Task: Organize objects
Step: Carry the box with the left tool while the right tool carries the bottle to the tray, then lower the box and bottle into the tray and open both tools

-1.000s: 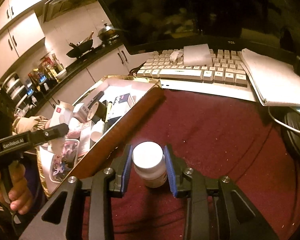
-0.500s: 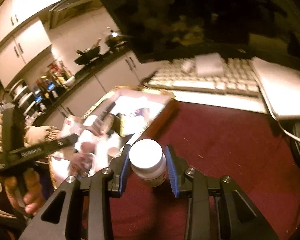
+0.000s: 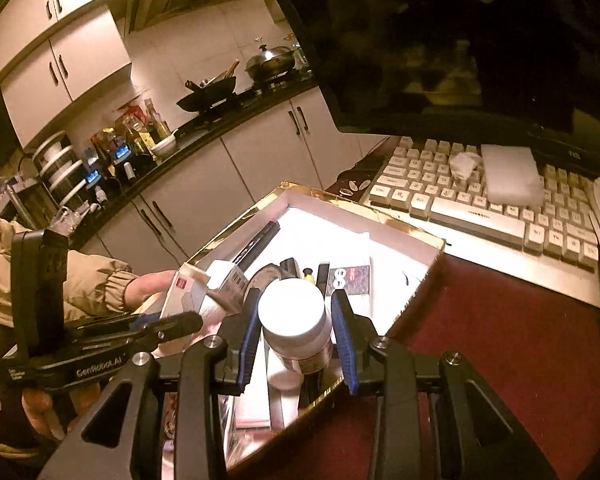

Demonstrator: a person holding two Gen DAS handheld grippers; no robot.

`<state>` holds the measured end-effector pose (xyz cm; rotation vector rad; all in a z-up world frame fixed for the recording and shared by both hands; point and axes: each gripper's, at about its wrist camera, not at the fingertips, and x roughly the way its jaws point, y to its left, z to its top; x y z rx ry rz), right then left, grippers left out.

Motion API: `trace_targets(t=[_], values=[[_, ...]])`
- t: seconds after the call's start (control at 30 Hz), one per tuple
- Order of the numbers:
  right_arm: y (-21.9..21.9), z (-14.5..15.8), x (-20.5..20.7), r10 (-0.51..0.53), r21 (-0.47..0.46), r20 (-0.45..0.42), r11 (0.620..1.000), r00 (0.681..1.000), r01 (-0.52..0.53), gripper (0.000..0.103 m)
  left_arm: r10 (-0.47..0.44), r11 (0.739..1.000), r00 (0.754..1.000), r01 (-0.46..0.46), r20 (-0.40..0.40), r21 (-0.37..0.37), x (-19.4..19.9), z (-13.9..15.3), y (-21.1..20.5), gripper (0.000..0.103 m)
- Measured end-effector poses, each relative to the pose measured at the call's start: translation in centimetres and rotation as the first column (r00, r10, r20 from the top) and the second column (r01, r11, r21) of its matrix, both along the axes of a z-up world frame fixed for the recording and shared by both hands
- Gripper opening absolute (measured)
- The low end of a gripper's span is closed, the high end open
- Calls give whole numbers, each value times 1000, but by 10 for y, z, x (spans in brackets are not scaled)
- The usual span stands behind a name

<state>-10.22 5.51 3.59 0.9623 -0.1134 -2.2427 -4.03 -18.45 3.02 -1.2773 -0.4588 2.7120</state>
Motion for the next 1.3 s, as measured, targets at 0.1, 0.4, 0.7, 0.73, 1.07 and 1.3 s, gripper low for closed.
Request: trace_targets(t=[0.1, 0.4, 0.7, 0.73, 1.07, 1.3], values=[[-7, -4, -4, 9, 8, 9, 1000, 1000, -10, 34, -12, 1000, 1000, 12, 10, 2, -4, -3, 2, 13], [-19, -14, -13, 4, -3, 38, 1000, 999, -4, 36, -30, 992, 1000, 29, -5, -121, -3, -1, 25, 24], [6, 4, 1, -56, -106, -12, 993, 998, 54, 63, 78, 898, 987, -129, -138, -421, 27, 22, 57, 55], [10, 7, 7, -54, -106, -14, 993, 998, 53, 63, 100, 886, 985, -153, -141, -438, 32, 25, 58, 62], [45, -13, 70, -11, -98, 79, 995, 997, 18, 63, 147, 920, 987, -162, -70, -356, 59, 16, 65, 73], [46, -18, 86, -4, -67, 92, 998, 996, 10, 63, 111, 922, 993, -118, -38, -370, 63, 10, 83, 76]])
